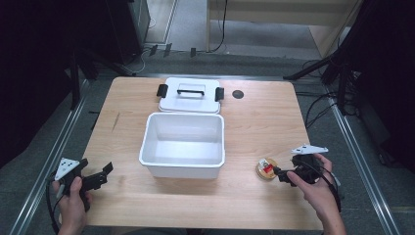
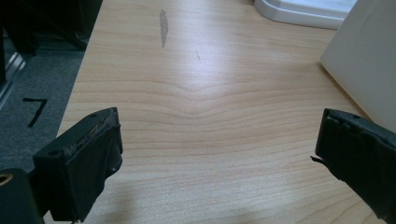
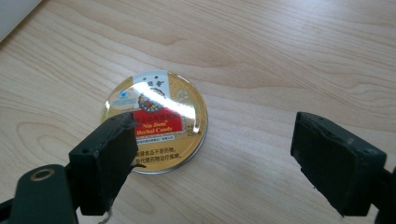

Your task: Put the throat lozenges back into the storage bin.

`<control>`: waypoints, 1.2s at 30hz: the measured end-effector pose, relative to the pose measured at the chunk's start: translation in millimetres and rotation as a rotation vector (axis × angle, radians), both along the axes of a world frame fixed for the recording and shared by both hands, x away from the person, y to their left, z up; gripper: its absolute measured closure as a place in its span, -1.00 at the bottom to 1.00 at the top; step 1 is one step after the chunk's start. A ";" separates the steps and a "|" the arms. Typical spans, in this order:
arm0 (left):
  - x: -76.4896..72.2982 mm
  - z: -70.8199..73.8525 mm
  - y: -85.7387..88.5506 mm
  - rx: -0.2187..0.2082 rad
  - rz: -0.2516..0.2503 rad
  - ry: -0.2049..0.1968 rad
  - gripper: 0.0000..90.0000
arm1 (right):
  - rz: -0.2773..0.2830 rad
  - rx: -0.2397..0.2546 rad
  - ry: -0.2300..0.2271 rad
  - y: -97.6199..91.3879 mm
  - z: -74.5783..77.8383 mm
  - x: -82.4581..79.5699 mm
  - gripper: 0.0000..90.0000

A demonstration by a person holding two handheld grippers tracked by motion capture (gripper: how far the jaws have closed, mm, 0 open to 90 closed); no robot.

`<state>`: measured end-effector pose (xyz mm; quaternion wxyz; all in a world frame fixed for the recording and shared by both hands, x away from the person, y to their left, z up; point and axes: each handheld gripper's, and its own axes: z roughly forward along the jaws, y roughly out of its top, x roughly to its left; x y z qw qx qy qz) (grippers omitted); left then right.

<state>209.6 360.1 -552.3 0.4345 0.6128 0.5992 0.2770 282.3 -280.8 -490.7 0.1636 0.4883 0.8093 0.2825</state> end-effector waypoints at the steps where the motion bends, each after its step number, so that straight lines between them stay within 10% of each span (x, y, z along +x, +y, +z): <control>1: 0.0 0.0 0.0 0.000 0.000 0.000 -0.97 | 0.000 0.000 0.000 0.0 0.0 0.0 -0.67; 22: 0.6 -0.1 0.2 -0.006 -0.004 0.004 -0.97 | 0.161 -0.157 0.306 37.7 4.0 25.2 -0.69; 36: 0.8 -0.1 0.6 -0.008 -0.008 0.007 -0.97 | 0.152 -0.242 0.402 60.8 -1.9 39.6 -0.71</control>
